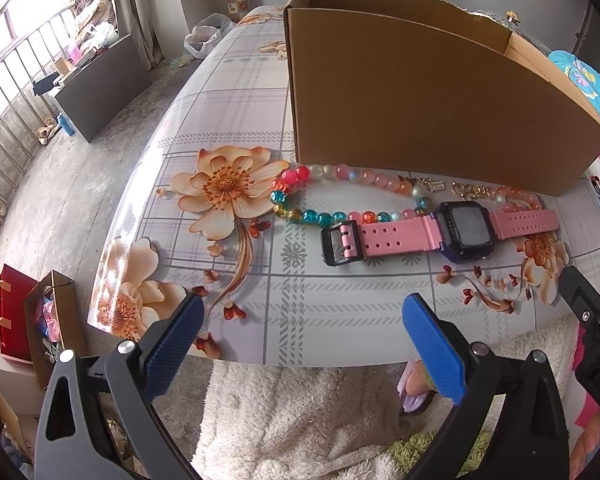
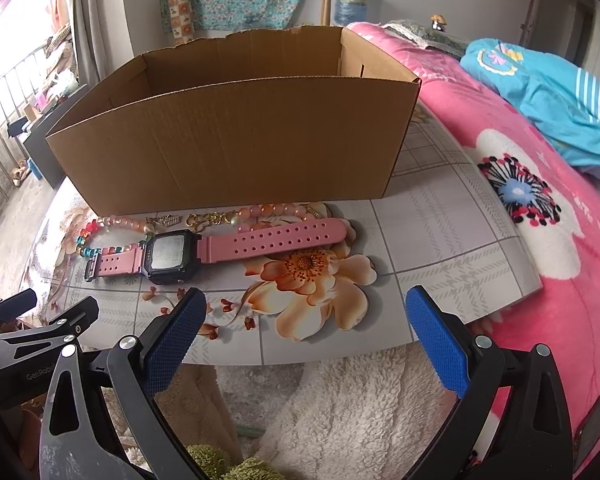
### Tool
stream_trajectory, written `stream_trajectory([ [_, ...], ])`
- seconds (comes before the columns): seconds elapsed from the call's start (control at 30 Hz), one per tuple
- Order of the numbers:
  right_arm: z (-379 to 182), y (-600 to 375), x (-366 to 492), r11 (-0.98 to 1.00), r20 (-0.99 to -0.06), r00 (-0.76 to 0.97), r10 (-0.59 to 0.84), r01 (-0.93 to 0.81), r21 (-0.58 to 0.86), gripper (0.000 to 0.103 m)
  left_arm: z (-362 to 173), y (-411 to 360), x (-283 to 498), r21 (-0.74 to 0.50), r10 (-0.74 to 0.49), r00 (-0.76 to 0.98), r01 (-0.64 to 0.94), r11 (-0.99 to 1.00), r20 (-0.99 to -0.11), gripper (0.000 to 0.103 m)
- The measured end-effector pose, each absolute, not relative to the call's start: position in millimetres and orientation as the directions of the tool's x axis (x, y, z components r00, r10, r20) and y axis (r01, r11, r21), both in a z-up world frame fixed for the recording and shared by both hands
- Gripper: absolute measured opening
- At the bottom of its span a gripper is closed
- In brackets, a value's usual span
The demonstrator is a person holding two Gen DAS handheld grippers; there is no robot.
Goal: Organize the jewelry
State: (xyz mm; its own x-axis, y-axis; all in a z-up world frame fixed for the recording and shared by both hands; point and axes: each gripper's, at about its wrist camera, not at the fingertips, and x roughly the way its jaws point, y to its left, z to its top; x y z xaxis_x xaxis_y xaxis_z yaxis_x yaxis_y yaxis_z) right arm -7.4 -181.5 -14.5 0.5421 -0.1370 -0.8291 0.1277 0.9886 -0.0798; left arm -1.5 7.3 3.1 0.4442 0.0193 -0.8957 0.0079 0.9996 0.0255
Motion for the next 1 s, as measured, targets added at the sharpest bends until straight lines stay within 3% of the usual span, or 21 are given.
stream_trajectory([
  [1.0, -15.7, -180.5, -8.3, 0.989, -0.830, 0.541, -0.135, 0.126, -0.079, 0.096, 2.3, 3.3, -1.5, 0.065, 0.061, 0.443, -0.007, 0.998, -0.894, 0.097],
])
